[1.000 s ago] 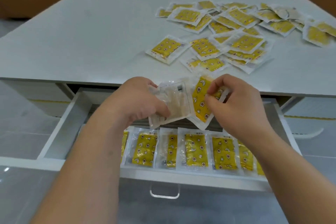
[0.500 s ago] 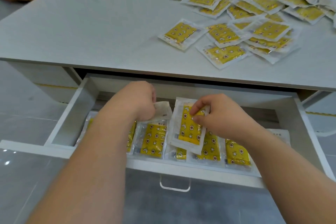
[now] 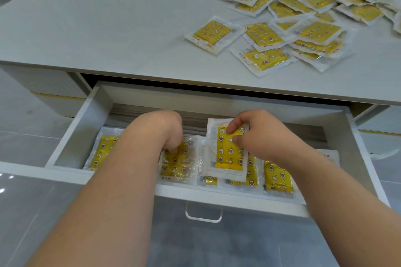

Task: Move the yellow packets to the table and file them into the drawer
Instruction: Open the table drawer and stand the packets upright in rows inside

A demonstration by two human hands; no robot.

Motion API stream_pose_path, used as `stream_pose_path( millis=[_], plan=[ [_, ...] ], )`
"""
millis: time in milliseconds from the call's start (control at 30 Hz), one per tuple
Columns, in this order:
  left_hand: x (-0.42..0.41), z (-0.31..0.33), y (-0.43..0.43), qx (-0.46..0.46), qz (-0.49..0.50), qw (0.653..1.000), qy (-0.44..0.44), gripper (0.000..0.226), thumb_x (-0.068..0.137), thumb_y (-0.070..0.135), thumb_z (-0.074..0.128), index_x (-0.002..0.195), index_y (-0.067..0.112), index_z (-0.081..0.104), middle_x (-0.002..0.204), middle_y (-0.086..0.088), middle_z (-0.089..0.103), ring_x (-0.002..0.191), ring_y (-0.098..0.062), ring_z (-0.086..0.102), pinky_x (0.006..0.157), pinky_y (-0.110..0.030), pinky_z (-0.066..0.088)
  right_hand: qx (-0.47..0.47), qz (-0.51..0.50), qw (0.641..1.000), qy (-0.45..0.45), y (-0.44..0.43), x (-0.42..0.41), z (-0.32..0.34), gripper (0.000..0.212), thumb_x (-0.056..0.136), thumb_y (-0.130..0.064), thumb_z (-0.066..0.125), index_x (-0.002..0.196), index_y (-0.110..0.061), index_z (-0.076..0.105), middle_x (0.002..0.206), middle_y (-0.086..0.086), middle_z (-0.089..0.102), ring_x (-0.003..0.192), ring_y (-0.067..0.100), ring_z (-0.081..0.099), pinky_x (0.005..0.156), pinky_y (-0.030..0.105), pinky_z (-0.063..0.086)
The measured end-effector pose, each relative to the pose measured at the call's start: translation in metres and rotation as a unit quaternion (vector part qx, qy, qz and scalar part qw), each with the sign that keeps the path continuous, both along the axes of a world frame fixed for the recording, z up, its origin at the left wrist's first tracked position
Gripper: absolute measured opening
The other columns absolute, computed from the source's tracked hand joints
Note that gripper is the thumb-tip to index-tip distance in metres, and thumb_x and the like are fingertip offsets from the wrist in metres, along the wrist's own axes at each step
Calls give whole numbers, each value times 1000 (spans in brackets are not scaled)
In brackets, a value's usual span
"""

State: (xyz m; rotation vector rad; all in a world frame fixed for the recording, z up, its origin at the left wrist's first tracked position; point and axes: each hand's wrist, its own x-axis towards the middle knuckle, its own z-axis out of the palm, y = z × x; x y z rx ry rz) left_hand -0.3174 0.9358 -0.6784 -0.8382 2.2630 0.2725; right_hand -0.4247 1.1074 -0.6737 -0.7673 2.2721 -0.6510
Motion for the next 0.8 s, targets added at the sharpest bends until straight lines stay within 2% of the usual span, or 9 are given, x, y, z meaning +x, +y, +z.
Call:
stream_pose_path(
  millis=[100, 233, 300, 400, 500, 567, 633, 700, 800],
  plan=[
    [-3, -3, -1, -14, 0, 999, 34, 40, 92, 10, 65, 131, 15, 62, 127, -7, 63, 110, -27, 63, 93, -37, 55, -38, -11, 997, -64, -1, 3, 3, 24, 93, -8, 69, 92, -32, 73, 77, 1, 67, 70, 19, 73, 75, 41, 64],
    [-4, -5, 2, -13, -35, 999, 8, 45, 94, 4, 55, 137, 17, 59, 137, -8, 59, 120, -28, 60, 99, -38, 53, 38, 133, 990, -7, -2, 13, -3, 32, 95, -9, 64, 108, -38, 69, 102, -6, 66, 88, 14, 70, 81, 36, 62],
    [-4, -5, 3, -4, -40, 999, 4, 46, 94, 3, 53, 137, 17, 61, 136, -7, 60, 120, -27, 59, 100, -39, 52, 105, 238, 963, 65, -2, 19, -10, 39, 95, -9, 60, 119, -39, 65, 120, -7, 59, 110, 16, 58, 91, 34, 54],
    [-4, -2, 4, -1, -34, 999, 9, 45, 93, 4, 54, 134, 18, 63, 131, -5, 63, 115, -27, 62, 96, -39, 54, 139, 306, 934, 120, -1, 21, -14, 44, 97, -17, 57, 130, -47, 59, 148, -5, 43, 146, 28, 25, 116, 48, 27],
    [-6, 6, 8, -9, -32, 999, 7, 39, 94, 11, 58, 133, 17, 63, 128, -6, 64, 112, -27, 63, 95, -38, 55, 162, 313, 929, 111, 2, 21, -12, 50, 100, -20, 52, 138, -53, 52, 168, -3, 15, 155, 31, 1, 122, 56, 7],
    [-7, 17, 11, -15, -23, 1000, 7, 36, 96, 21, 61, 132, 16, 62, 127, -5, 64, 111, -26, 63, 94, -38, 54, 161, 297, 933, 124, 1, 21, -8, 48, 101, -23, 53, 140, -51, 51, 168, 2, 18, 155, 33, 6, 122, 57, 10],
    [-9, 38, 14, -1, 3, 999, 32, 30, 98, 32, 61, 120, 12, 68, 108, -5, 70, 92, -22, 68, 83, -35, 56, 112, 251, 949, 156, 1, 18, 3, 43, 100, -23, 54, 137, -45, 56, 154, 0, 43, 144, 29, 36, 117, 54, 32],
    [-11, 62, 18, 49, 62, 992, 95, 30, 100, 33, 59, 99, 6, 70, 86, -6, 74, 72, -20, 70, 75, -35, 59, 34, 176, 968, 174, 2, 12, 22, 34, 97, -17, 53, 122, -36, 66, 125, -7, 63, 110, 16, 62, 96, 41, 55],
    [-16, 84, 21, 55, 86, 960, 260, 29, 100, 31, 57, 86, 11, 73, 71, 0, 76, 68, -13, 74, 79, -34, 58, -67, 69, 973, 208, 7, 2, 49, 19, 93, -17, 52, 94, -30, 67, 90, -12, 67, 74, 8, 63, 71, 38, 60]
  ],
)
